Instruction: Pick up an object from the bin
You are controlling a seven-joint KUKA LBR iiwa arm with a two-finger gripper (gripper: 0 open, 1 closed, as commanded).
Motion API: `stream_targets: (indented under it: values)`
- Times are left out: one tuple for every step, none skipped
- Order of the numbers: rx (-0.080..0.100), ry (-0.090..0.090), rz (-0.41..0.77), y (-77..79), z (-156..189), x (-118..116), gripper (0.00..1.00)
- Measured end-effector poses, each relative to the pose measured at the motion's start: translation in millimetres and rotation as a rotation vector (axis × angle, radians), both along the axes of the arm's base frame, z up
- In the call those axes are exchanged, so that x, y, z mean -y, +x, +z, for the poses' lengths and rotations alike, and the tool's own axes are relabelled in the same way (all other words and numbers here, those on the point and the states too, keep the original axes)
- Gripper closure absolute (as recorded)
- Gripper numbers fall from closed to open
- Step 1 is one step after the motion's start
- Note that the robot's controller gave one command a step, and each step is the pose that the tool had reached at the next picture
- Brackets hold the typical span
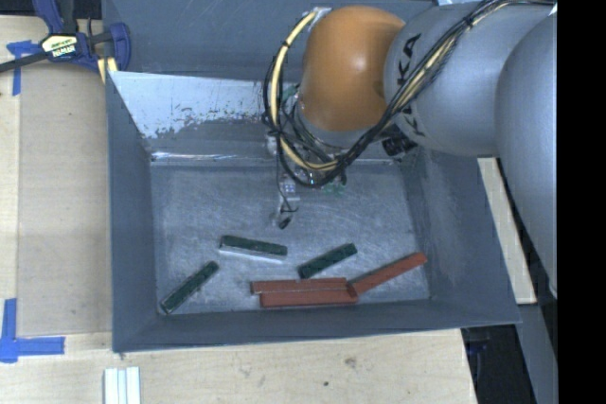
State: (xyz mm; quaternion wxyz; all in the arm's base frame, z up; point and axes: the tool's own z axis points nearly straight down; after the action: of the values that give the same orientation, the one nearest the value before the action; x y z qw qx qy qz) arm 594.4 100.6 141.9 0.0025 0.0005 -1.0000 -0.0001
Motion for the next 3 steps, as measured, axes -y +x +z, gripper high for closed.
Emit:
stream_targets:
  values:
    - [0.005, 0.0, 0.258, -73.4, -71.8, -27.8, 0.0]
    - [0.009, -0.001, 0.264, -90.1, -70.8, 33.5, 0.0]
    - [0.007, 0.001, 0.067, -109.4, -71.0, -2.4, 0.0]
